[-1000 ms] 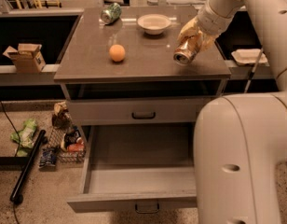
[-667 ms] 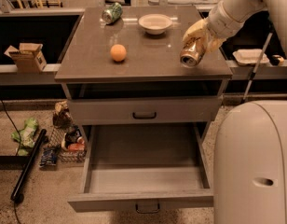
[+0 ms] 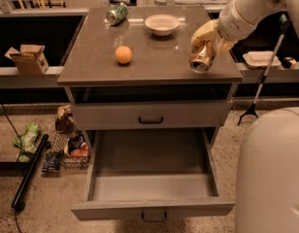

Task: Place orange can into middle drawer

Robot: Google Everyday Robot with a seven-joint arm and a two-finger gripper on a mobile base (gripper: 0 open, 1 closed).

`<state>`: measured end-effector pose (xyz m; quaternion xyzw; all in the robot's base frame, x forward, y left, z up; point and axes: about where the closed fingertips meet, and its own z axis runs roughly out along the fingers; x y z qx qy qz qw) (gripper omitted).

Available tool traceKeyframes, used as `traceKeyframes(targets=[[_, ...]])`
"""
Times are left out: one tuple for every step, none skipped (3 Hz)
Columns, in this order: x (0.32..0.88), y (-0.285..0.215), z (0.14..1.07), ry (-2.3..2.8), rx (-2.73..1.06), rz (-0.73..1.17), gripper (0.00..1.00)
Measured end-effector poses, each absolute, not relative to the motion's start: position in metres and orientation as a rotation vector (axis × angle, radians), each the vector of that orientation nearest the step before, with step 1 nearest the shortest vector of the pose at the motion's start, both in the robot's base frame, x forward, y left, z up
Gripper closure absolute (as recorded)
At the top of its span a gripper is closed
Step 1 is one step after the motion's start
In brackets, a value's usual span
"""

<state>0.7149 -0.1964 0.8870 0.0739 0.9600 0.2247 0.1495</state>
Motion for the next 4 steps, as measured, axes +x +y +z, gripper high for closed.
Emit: traceKeyframes(targets=[[0.677,-0.211,0.935,2.590,-0.006,0.633,1.00],[0.616,-0.203,0.974,2.453,-0.227,0.622,1.00],[0.593,-0.182,0.948,2.473,-0.379,0.626,1.00],[0.594,-0.179,0.947,2.475,-0.384,0.629,1.00]])
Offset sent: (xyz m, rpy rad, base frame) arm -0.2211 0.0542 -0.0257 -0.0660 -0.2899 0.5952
